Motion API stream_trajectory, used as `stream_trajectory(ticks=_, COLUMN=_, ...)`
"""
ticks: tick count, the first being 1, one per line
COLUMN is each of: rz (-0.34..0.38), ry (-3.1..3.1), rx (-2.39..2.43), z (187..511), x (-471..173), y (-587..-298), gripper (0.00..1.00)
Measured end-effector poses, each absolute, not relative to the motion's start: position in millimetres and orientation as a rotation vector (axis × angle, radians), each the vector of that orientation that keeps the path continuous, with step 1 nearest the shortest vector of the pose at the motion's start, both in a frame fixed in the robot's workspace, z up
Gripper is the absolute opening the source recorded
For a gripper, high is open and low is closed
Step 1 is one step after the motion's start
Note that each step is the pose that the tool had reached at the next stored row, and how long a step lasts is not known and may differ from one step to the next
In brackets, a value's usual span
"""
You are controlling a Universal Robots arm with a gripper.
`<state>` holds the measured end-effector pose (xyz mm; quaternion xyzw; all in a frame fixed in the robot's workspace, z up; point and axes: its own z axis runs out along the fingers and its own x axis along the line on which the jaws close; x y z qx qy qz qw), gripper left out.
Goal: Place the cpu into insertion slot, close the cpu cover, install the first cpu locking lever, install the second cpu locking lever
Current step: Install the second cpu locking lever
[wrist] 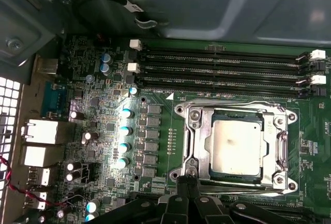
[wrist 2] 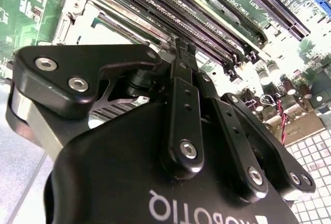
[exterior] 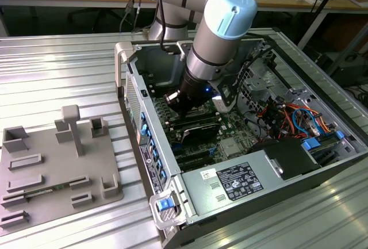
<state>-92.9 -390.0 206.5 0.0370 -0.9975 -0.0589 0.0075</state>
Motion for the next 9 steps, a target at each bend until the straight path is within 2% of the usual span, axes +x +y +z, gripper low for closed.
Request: stream_trajectory(ticks=9, rz=-0.185, ry=-3.119, rx=0.116, z=203.6, x=-95.4, y=-390.0, gripper=0.11)
